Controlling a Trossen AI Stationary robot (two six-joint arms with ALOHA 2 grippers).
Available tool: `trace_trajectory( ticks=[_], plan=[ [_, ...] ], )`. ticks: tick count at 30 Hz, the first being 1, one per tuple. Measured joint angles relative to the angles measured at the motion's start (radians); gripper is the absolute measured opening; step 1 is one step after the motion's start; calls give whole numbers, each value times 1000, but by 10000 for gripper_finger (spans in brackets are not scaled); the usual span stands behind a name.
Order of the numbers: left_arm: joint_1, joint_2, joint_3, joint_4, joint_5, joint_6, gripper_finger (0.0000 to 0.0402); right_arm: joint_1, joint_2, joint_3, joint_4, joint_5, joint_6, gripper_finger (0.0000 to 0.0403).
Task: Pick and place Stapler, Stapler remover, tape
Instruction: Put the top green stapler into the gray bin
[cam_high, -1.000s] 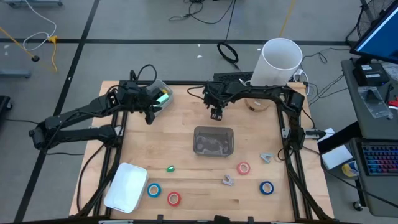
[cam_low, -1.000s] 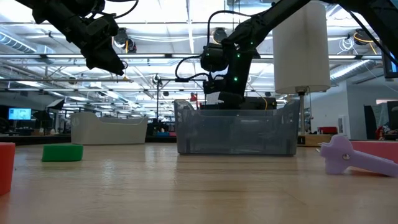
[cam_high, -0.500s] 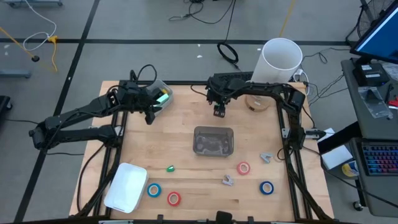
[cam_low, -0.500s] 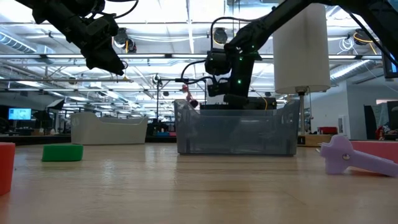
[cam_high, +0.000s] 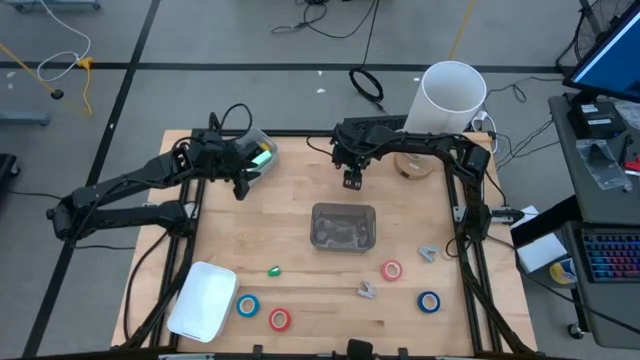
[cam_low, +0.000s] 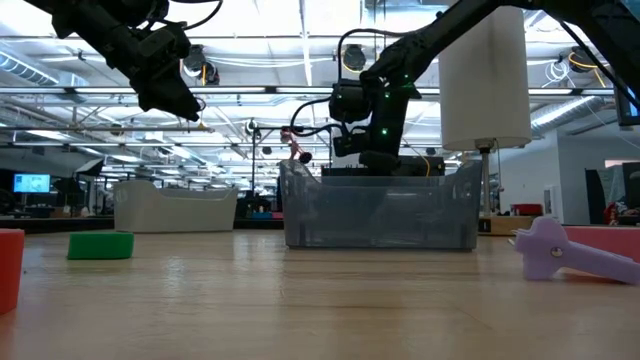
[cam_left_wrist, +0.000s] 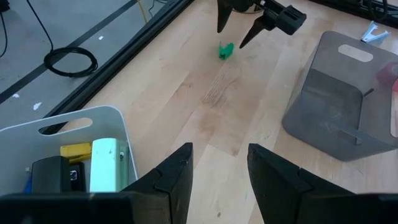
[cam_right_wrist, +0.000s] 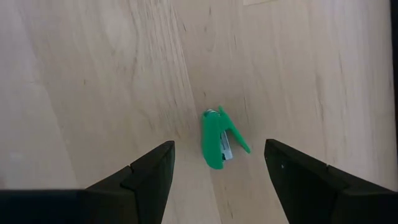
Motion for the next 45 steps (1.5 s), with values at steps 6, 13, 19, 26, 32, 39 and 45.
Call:
trace_trajectory(
  ticks=[6,13,19,26,32,39,45],
  plan=[
    [0,0,0,0,0,0,152,-10,0,0,-4,-23,20,243],
    [0,0,0,0,0,0,152,-8,48,-1,-3,-50,26,243],
    [0,0,0,0,0,7,152,-7,61,-1,21,3,36,243],
    [0,0,0,1,0,7,152,-8,80,3,25,-35,36,242],
    [-1,0,0,1,0,3,152,-1,116,5,-10,-54,55,240],
    [-2,0,0,1,0,2,152,6,119,4,-19,-52,59,202],
    [-2,0,0,1,0,-1,152,7,119,3,-22,-52,111,184]
  ],
)
